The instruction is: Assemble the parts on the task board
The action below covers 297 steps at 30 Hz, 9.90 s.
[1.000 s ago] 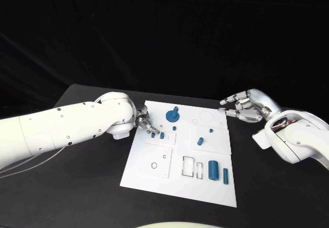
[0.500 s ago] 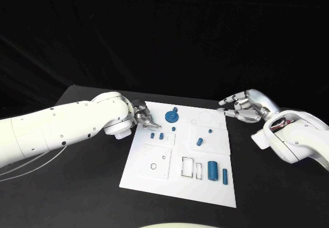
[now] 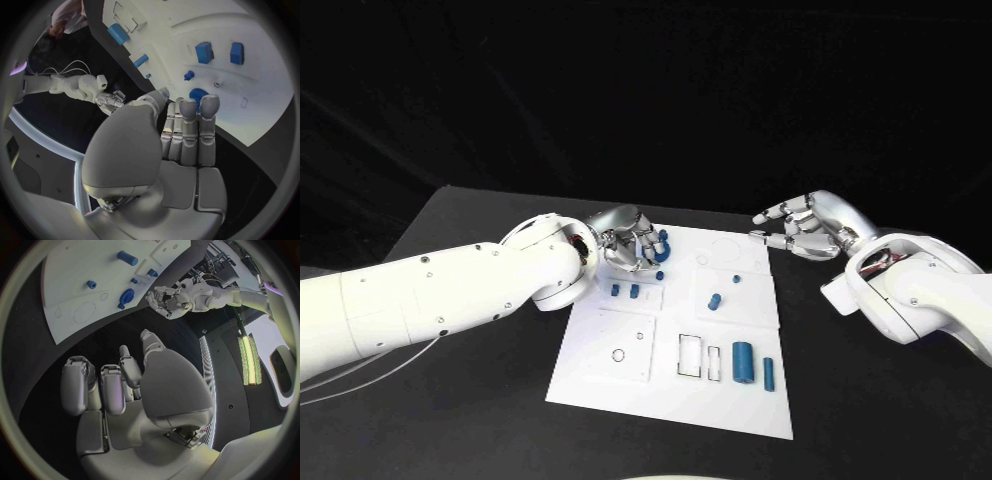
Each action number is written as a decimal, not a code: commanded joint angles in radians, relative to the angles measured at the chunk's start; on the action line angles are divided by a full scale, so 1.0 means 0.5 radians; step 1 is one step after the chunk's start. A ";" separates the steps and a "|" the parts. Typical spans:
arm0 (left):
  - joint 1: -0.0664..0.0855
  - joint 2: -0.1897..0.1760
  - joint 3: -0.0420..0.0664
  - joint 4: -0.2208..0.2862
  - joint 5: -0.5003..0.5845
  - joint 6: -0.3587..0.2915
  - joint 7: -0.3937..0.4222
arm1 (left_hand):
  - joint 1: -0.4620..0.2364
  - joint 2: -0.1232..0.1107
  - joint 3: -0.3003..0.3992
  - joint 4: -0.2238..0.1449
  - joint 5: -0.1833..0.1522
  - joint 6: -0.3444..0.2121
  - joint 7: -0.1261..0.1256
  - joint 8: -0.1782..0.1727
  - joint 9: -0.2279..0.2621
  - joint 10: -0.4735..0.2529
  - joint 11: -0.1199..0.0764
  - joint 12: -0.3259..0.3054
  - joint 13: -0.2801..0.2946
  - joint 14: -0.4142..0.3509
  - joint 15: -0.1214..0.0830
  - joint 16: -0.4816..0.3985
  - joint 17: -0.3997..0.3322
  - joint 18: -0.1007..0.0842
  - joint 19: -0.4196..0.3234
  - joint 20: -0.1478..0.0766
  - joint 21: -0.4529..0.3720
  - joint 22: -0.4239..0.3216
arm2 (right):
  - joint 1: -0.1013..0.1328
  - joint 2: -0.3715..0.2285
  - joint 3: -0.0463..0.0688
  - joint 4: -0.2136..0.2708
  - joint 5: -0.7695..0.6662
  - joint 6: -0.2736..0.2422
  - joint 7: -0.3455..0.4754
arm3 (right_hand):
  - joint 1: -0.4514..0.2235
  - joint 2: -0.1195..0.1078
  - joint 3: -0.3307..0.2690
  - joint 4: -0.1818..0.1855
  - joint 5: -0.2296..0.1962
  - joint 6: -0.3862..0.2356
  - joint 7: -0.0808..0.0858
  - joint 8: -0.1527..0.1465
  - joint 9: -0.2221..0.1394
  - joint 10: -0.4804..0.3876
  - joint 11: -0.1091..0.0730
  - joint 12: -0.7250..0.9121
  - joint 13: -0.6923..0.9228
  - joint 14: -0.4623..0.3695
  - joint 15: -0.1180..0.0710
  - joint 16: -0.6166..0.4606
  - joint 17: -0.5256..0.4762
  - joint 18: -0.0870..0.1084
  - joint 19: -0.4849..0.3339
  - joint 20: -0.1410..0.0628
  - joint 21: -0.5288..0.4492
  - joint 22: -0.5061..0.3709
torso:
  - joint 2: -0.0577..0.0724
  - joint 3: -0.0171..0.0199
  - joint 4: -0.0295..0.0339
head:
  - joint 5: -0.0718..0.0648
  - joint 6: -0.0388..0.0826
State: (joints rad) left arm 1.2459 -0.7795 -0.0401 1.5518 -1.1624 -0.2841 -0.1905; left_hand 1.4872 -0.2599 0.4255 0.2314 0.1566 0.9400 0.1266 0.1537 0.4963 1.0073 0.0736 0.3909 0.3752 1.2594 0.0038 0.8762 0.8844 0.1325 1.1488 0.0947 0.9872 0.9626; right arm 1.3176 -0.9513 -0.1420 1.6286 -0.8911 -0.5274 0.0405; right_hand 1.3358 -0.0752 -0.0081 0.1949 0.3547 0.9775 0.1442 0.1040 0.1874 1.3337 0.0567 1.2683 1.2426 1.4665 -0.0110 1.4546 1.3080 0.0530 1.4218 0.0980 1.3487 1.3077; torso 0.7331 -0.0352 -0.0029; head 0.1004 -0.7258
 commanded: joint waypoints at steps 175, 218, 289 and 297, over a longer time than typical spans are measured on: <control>-0.079 0.026 0.082 -0.187 -0.620 0.357 -0.061 | -0.038 0.098 0.208 -0.225 -0.009 0.440 -0.017 -0.141 -0.491 0.438 -0.041 -0.421 -0.444 0.426 -0.053 0.757 0.334 -0.182 0.654 -0.048 0.911 0.941 | -0.004 0.016 0.000 -0.006 -0.020 0.014 0.019 | 0.004 0.011 -0.011 -0.007 0.021 0.007 -0.006 0.013 0.004 -0.006 0.000 -0.014 -0.001 0.106 -0.010 -0.007 0.073 0.015 -0.005 -0.009 -0.004 0.178 | 0.000 0.0006 -0.001 | -0.006 0.011; -0.079 0.034 0.076 -0.192 -0.637 0.402 -0.131 | -0.095 0.045 0.224 -0.218 -0.021 0.285 0.005 -0.188 -0.576 0.437 -0.023 -0.504 -0.450 0.415 -0.038 0.754 0.285 -0.180 0.647 -0.035 0.906 0.939 | -0.004 0.014 0.000 -0.008 -0.023 0.014 0.019 | 0.004 0.011 -0.011 -0.007 0.021 0.007 -0.006 0.013 0.004 -0.006 0.000 -0.014 -0.001 0.106 -0.010 -0.007 0.073 0.015 -0.005 -0.009 -0.004 0.178 | -0.001 0.0000 0.000 | -0.006 0.001; -0.063 -0.355 0.072 0.071 2.118 -0.226 0.858 | -0.135 0.055 0.142 -0.175 -0.013 0.196 0.082 -0.113 -0.771 0.294 0.049 -0.496 -0.421 -0.068 0.028 0.039 -0.727 0.065 -0.079 0.029 -0.180 -0.035 | -0.152 0.255 -0.002 -0.108 -1.606 0.488 -0.648 | 0.268 -0.195 0.691 -0.069 -0.135 0.224 0.013 -0.058 -0.034 -0.334 0.049 -2.284 -2.105 0.073 0.022 -0.182 -0.188 0.023 0.001 0.013 -0.094 0.185 | 0.001 0.0013 -0.001 | -0.218 -0.002; -0.063 -0.354 0.072 0.076 2.121 -0.221 0.857 | -0.133 0.056 0.136 -0.177 -0.014 0.194 0.084 -0.114 -0.773 0.287 0.051 -0.493 -0.421 -0.069 0.029 0.038 -0.730 0.066 -0.079 0.029 -0.186 -0.040 | -0.165 0.283 -0.003 -0.139 -1.606 0.507 -0.648 | 0.261 -0.199 0.712 -0.074 -0.139 0.233 0.011 -0.056 -0.033 -0.321 0.047 -2.291 -2.112 0.073 0.021 -0.180 -0.187 0.021 0.007 0.013 -0.083 0.194 | 0.001 0.0020 -0.001 | -0.213 -0.005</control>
State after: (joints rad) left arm 1.2129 -0.9578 -0.0049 1.5858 -0.1137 -0.3936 0.2211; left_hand 1.4207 -0.2393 0.4992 0.1406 0.1509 1.0378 0.1642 0.0998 0.1114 1.1607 0.0984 0.1393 0.1643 1.2333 0.0199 0.9019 0.5209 0.1550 1.1168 0.1089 0.8972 0.9435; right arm 1.2368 -0.8120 -0.1432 1.5614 -1.6769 -0.3021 -0.2733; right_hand 1.4651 -0.1700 0.3429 0.1583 0.2810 1.0876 0.1486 0.0768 0.1709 1.1654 0.0799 0.1261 0.1876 1.4664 -0.0037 1.3594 1.2132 0.0692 1.4172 0.1041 1.3039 1.3080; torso 0.7333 -0.0344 -0.0034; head -0.0067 -0.7271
